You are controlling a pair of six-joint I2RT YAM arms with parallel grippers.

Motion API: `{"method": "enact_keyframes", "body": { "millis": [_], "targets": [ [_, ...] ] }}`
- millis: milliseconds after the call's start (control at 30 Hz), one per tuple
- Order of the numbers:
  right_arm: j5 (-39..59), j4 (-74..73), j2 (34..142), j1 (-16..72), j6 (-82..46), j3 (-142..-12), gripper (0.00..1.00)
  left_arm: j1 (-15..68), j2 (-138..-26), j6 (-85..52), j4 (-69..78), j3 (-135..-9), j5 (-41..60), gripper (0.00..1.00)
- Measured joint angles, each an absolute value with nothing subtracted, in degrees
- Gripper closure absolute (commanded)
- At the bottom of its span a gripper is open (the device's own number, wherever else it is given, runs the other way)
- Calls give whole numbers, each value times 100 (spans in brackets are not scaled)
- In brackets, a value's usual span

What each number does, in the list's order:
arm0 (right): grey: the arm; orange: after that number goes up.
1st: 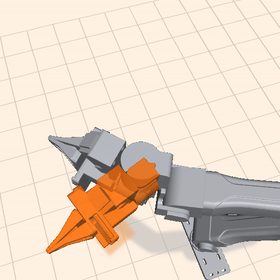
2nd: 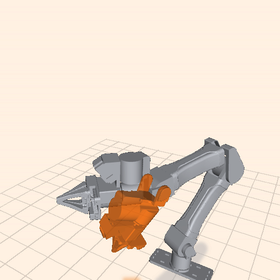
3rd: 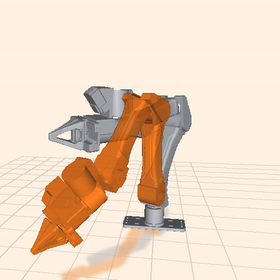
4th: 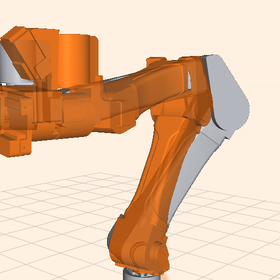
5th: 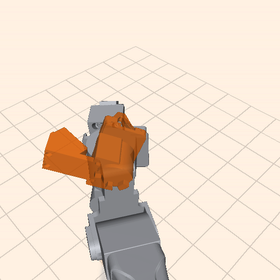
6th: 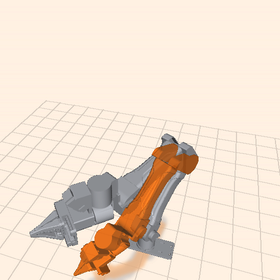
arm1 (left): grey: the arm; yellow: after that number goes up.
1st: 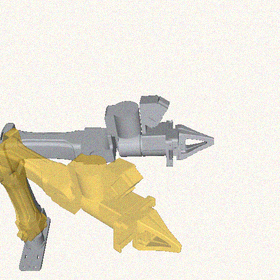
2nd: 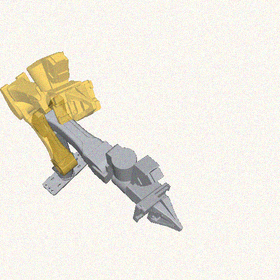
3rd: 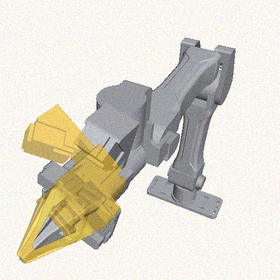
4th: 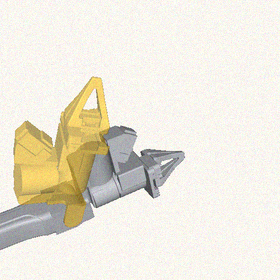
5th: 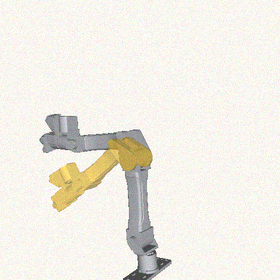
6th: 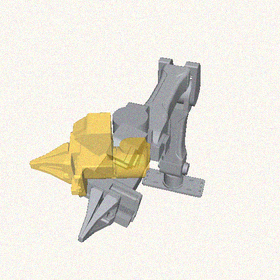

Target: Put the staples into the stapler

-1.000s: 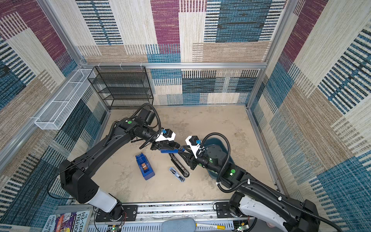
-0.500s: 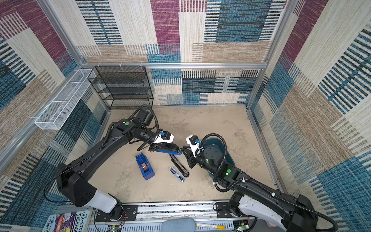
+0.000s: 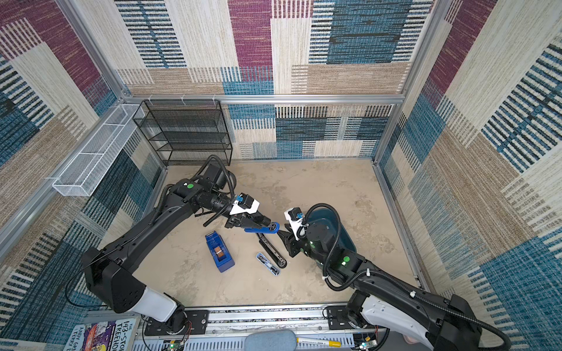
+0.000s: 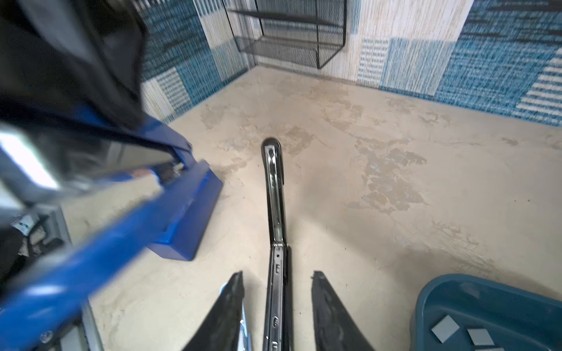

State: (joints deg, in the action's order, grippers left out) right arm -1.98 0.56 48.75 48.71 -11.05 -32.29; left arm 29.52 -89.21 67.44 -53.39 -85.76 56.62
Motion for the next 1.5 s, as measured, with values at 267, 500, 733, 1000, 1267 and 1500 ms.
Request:
{"method": "enact_keyframes", "body": {
  "millis": [267,500,733,1000,1267,1500],
  "targets": [
    [867,23,4700,4189,-2239,-3439,57,2928,-8868,6729,-5245,-8486,5140,100],
    [1806,-244,5273,4150,-3052,-3592,57,2943,-8691,6720,-5144,-8370,4921,100],
    [2150,-620,5699,4128,-3468,-3605,69,2965,-8600,6720,-5017,-8333,4838,100],
    [2344,-921,5878,4139,-3940,-3638,88,2963,-8527,6768,-4993,-8302,4834,100],
    [2335,-1096,6020,4088,-4222,-3638,100,2952,-8447,6810,-4869,-8228,4709,100],
    [2449,-1306,5977,3828,-4300,-3481,100,2904,-8420,6858,-4591,-8176,4783,100]
  ]
}}
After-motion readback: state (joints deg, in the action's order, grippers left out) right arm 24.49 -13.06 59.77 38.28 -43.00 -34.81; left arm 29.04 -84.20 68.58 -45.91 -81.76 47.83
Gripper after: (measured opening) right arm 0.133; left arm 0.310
